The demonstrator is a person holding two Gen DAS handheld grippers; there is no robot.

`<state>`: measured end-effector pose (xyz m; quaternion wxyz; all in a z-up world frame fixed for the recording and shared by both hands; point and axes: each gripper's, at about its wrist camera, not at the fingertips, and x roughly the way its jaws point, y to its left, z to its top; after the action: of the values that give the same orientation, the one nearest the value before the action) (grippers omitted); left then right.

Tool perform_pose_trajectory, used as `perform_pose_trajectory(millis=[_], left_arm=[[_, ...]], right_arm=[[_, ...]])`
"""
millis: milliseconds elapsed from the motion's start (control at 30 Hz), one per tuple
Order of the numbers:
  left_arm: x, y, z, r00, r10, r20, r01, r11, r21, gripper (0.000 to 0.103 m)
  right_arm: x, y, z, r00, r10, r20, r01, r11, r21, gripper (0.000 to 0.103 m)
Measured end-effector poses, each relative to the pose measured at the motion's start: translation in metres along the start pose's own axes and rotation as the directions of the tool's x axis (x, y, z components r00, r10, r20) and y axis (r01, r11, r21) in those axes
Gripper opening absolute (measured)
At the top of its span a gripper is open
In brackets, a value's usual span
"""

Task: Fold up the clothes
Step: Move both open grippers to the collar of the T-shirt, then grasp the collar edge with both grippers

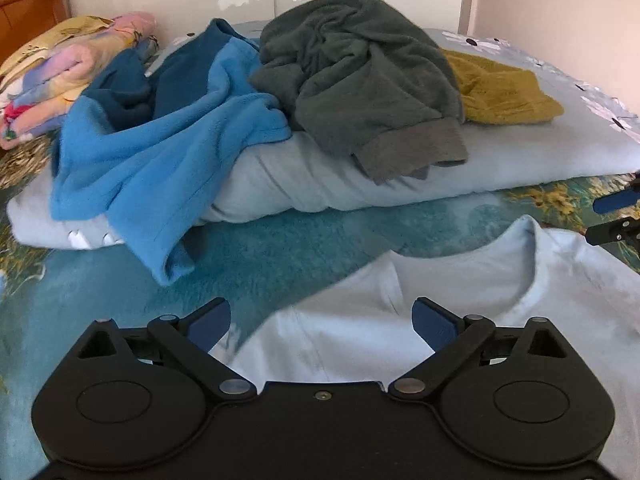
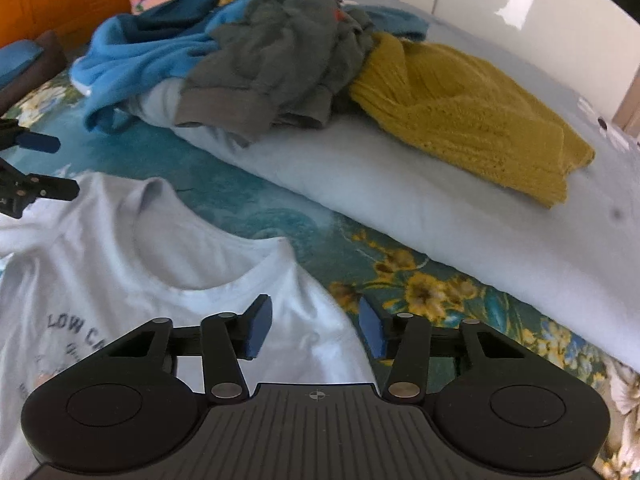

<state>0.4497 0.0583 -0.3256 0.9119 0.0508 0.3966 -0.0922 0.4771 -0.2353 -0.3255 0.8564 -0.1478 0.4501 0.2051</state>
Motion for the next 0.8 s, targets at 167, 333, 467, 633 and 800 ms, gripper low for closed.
perform_pose_trajectory(millis=[167,333,467,633,800], left_arm=[[0.029,0.009,0.011,0.998,-0.040,-0.040,0.040,0.999,0.013,0.086],[0.050,0.017,0.014,0.992,-0.095,-0.084,0.097,0.995,0.027,0.078],[0.062,0.021,0.014,0.983,-0.134,-0.127,0.139,0.990,0.034,0.063],[0.064,0.024,0.013,0.979,-0.159,-0.128,0.163,0.986,0.021,0.018],[0.058,0.024,0.014,0.995,-0.085,-0.048,0.087,0.995,0.039,0.000]], right_arm=[[0.020,-0.007,0.005,0.999,0.017,-0.027,-0.017,1.000,0.005,0.040],[0.038,-0.013,0.006,0.998,0.032,-0.060,-0.031,0.999,0.013,0.035],[0.050,-0.015,0.006,0.994,0.048,-0.099,-0.046,0.999,0.023,0.026],[0.056,-0.015,0.005,0.990,0.071,-0.125,-0.067,0.997,0.037,0.006],[0.053,-0.017,0.006,0.995,0.034,-0.090,-0.029,0.998,0.052,0.003]])
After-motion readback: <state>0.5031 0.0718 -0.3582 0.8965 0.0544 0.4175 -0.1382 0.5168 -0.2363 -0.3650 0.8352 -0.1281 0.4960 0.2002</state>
